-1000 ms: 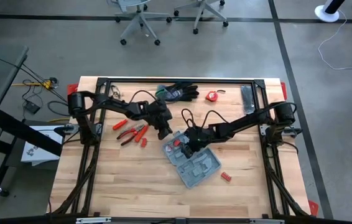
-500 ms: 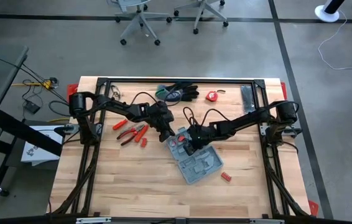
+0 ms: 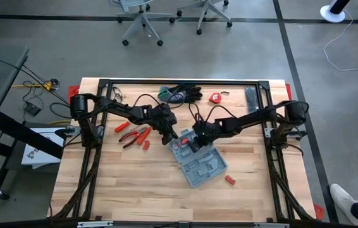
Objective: Prefit tool cases
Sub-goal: Put the set of hex keys into the tool case
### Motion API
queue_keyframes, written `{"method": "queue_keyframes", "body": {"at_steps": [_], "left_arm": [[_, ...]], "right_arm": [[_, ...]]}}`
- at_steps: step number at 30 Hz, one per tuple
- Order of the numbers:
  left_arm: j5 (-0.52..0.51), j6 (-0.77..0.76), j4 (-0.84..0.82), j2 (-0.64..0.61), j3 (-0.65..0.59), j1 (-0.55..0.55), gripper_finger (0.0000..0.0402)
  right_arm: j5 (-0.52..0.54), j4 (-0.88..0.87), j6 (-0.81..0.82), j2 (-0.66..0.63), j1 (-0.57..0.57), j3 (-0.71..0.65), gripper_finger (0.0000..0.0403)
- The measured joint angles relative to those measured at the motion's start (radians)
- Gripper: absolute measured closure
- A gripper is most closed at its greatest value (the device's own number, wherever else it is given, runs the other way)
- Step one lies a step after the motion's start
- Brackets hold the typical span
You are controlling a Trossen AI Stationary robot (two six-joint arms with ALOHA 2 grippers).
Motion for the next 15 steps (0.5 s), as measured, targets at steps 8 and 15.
{"method": "queue_keyframes", "body": {"at_steps": [8, 15], "left_arm": [[0.012, -0.018, 0.022, 0.035, 0.003, -0.020, 0.0401], [0.013, -0.026, 0.049, 0.042, 0.002, -0.043, 0.0401]], "right_arm": [[-0.024, 0.000, -0.050, 0.000, -0.059, 0.000, 0.0403], [-0.040, 0.041, -0.078, 0.002, -0.091, 0.002, 0.0403]]}}
